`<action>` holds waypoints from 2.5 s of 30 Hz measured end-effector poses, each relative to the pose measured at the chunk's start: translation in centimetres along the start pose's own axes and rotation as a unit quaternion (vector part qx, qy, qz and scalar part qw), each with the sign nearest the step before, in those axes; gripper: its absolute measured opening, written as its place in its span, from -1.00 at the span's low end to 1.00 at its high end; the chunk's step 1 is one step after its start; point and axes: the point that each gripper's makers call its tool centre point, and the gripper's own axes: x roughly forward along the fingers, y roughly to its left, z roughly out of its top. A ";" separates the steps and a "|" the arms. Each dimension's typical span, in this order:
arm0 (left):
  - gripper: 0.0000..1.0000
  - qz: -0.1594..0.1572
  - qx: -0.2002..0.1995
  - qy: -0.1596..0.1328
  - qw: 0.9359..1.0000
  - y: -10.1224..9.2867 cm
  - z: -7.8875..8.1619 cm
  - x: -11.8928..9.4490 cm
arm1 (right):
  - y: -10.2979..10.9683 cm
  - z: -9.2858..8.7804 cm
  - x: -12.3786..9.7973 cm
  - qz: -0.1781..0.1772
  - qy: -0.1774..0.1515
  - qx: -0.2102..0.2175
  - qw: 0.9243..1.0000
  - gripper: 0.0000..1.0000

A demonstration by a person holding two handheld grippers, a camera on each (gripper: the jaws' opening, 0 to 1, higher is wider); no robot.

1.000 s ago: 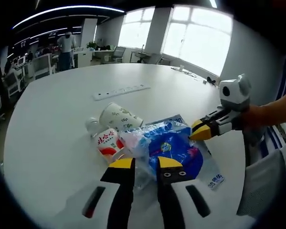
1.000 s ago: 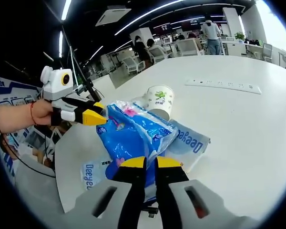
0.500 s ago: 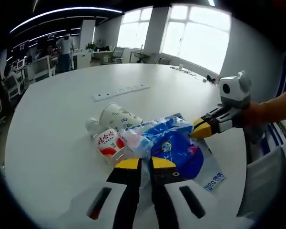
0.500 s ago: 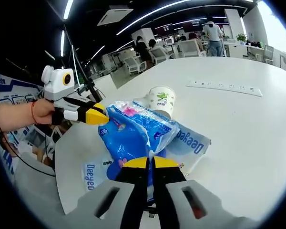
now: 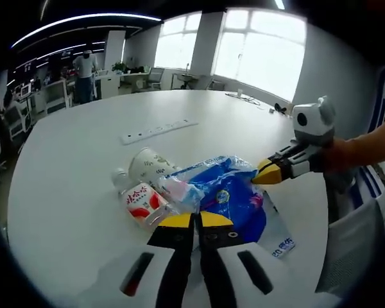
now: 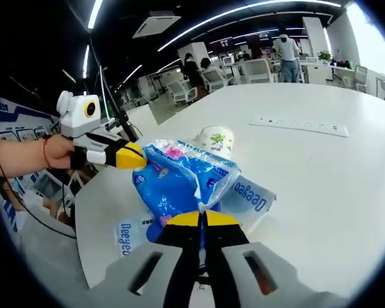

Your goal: Arrange the tabletop items into an orderly group along one side of the table until the central work area is clear of visible clutter.

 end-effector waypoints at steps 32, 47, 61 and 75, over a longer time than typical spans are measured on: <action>-1.00 -0.031 0.027 -0.037 0.998 -4.6 6.0 1.9 | -3.5 3.7 -6.5 -0.033 -0.054 0.007 0.998 -1.00; -1.00 -0.051 0.038 -0.044 0.997 -7.3 8.6 4.1 | -6.2 4.7 -9.6 -0.063 -0.072 0.010 0.995 -1.00; -1.00 -0.063 0.046 -0.051 0.996 -9.9 10.9 6.4 | -8.7 5.1 -12.5 -0.087 -0.081 0.003 0.993 -1.00; -1.00 -0.081 0.057 -0.053 0.994 -13.0 12.8 9.0 | -11.7 5.6 -16.1 -0.116 -0.093 0.011 0.989 -1.00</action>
